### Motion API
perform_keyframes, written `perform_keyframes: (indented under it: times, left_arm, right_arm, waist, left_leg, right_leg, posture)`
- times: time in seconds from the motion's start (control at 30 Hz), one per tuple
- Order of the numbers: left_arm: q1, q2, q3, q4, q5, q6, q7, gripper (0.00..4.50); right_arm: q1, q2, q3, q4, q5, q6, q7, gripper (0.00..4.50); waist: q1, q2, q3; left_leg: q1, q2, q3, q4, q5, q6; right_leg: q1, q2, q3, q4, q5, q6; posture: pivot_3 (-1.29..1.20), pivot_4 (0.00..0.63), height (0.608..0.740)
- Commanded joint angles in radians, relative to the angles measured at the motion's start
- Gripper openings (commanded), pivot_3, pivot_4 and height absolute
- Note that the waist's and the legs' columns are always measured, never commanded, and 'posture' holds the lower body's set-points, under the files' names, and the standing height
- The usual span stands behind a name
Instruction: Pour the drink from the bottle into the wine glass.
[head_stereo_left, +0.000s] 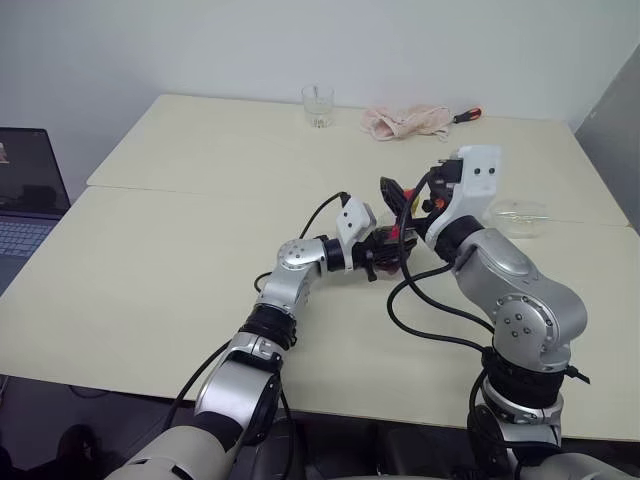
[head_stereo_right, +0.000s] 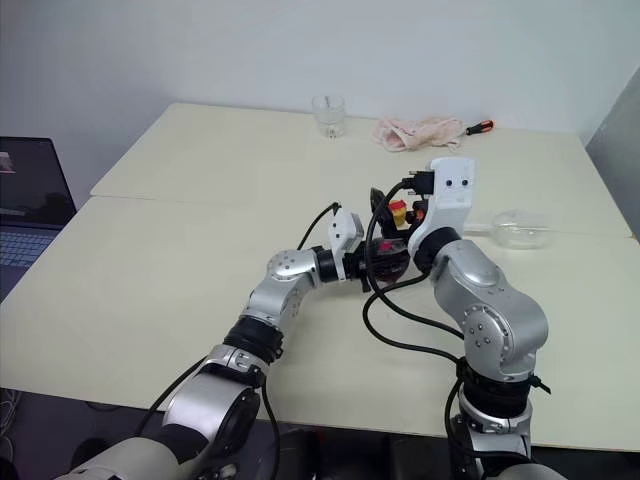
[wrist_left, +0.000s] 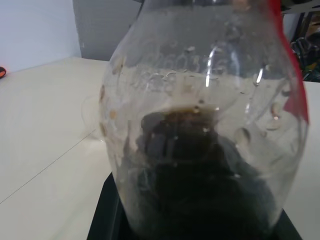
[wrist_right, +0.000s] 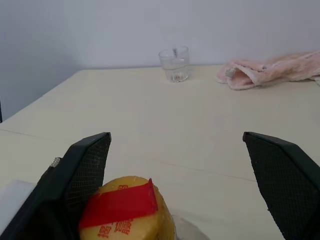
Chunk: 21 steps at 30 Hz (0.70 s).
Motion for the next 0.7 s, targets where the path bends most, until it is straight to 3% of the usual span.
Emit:
perform_keyframes:
  times: [0.03, 0.43, 0.7]
  left_arm:
    - [-0.013, 0.004, 0.004, -0.045, -0.014, -0.014, 0.001, 1.15]
    - [-0.016, 0.027, -0.003, -0.021, -0.006, -0.029, 0.006, 1.15]
    - [-0.017, 0.036, -0.002, -0.023, -0.007, -0.027, 0.005, 1.15]
  right_arm:
    - [0.024, -0.012, -0.035, -0.059, 0.005, -0.019, 0.002, 4.50]
    - [0.134, -0.046, -0.086, -0.175, 0.090, -0.001, 0.055, 4.50]
    - [0.271, -0.059, -0.165, -0.275, 0.280, 0.021, 0.110, 4.50]
  waist:
    - [0.000, 0.000, 0.000]
    - [0.000, 0.000, 0.000]
    - [0.000, 0.000, 0.000]
  left_leg:
    - [0.000, 0.000, 0.000, 0.000, 0.000, 0.000]
    - [0.000, 0.000, 0.000, 0.000, 0.000, 0.000]
    - [0.000, 0.000, 0.000, 0.000, 0.000, 0.000]
  right_leg:
    - [0.000, 0.000, 0.000, 0.000, 0.000, 0.000]
    - [0.000, 0.000, 0.000, 0.000, 0.000, 0.000]
    - [0.000, 0.000, 0.000, 0.000, 0.000, 0.000]
  posture:
    - [0.00, 0.150, 0.740]
    - [0.00, 0.150, 0.740]
    - [0.00, 0.150, 0.740]
